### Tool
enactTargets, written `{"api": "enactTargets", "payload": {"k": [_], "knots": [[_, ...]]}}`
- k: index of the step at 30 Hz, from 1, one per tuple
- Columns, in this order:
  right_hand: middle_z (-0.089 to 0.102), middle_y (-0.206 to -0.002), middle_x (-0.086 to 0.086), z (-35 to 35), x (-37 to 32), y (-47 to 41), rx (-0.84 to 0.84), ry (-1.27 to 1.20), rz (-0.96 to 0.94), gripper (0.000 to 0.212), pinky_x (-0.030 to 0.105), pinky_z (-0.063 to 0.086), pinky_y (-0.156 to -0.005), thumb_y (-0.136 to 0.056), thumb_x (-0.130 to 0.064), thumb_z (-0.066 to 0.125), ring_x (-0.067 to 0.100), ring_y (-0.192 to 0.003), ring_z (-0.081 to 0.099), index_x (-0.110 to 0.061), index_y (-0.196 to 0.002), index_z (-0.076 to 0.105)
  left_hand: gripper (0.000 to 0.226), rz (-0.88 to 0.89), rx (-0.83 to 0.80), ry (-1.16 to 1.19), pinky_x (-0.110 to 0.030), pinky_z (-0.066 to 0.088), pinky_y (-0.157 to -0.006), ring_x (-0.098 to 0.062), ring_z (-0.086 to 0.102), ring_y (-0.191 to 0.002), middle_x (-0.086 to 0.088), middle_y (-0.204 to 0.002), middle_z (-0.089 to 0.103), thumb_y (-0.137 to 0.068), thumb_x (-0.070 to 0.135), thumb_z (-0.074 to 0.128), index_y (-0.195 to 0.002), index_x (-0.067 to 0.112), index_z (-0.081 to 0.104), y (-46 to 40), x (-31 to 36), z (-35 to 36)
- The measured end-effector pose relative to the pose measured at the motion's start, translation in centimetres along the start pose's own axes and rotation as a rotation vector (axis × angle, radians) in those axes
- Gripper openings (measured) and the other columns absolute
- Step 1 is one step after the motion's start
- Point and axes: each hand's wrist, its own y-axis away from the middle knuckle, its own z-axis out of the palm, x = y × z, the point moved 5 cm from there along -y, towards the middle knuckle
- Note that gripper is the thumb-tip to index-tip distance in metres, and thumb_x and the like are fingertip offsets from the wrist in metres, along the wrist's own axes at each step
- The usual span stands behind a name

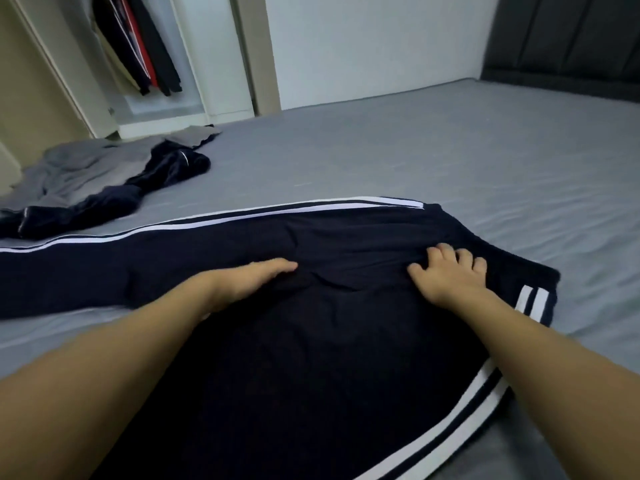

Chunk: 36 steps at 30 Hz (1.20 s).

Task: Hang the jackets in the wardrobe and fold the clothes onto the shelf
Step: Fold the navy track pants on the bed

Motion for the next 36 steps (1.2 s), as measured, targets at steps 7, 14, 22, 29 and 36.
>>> {"api": "enactTargets", "payload": {"k": [7,14,22,29,36], "knots": [[0.037,-0.148,0.016,-3.9,-1.2,-8.6,0.025,-0.295,0.307,0.092,0.046,0.021,-0.113,-0.077,-0.074,0.045,0.036,-0.136,0.032,-0.011,-0.143,0.036,0.059,-0.092,0.642,-0.531,-0.057,0.006,-0.118,-0.028,0.013,-0.149,-0.001,-0.162,0.018,-0.099,0.054,0.028,-0.153,0.030,0.023,-7.6,1.7,-9.2],[0.063,-0.116,0.017,-4.4,-3.7,-14.7,-0.172,-0.639,0.051,0.034,0.037,0.047,-0.080,-0.086,-0.028,0.071,0.030,-0.087,0.061,-0.001,-0.104,0.062,0.037,0.194,0.905,-0.819,-0.049,0.042,-0.095,-0.041,0.054,-0.107,-0.025,-0.117,0.060,-0.099,0.037,0.041,-0.111,0.006,0.056,-13.8,4.0,-11.9],[0.064,-0.101,0.016,-1.1,-3.7,-14.7,0.577,-0.448,-0.009,0.051,0.038,0.034,-0.068,-0.088,-0.058,0.055,0.039,-0.092,0.060,-0.011,-0.104,0.040,0.037,0.112,1.233,-0.921,-0.049,0.035,-0.080,-0.041,0.052,-0.091,-0.028,-0.096,0.056,-0.096,0.033,0.045,-0.093,-0.003,0.053,-14.1,1.3,-12.1],[0.053,-0.097,0.002,-2.3,-0.8,-13.7,0.344,-1.075,0.089,0.018,0.035,0.040,-0.082,-0.087,-0.021,0.055,0.032,-0.105,0.054,-0.017,-0.100,0.043,0.012,0.344,1.206,-1.029,-0.048,0.039,-0.066,-0.041,0.052,-0.079,-0.025,-0.087,0.055,-0.079,0.005,0.052,-0.089,0.000,0.050,-5.7,5.6,-12.0],[0.033,-0.111,0.004,-8.2,3.8,-5.6,0.573,-1.046,0.146,0.019,0.021,0.032,-0.091,-0.084,-0.012,0.054,0.024,-0.109,0.040,-0.028,-0.095,0.049,0.010,0.809,0.947,-1.172,-0.030,0.035,-0.036,-0.030,0.054,-0.046,-0.005,-0.070,0.053,-0.075,0.024,0.044,-0.083,0.018,0.041,11.2,7.8,-1.6]]}}
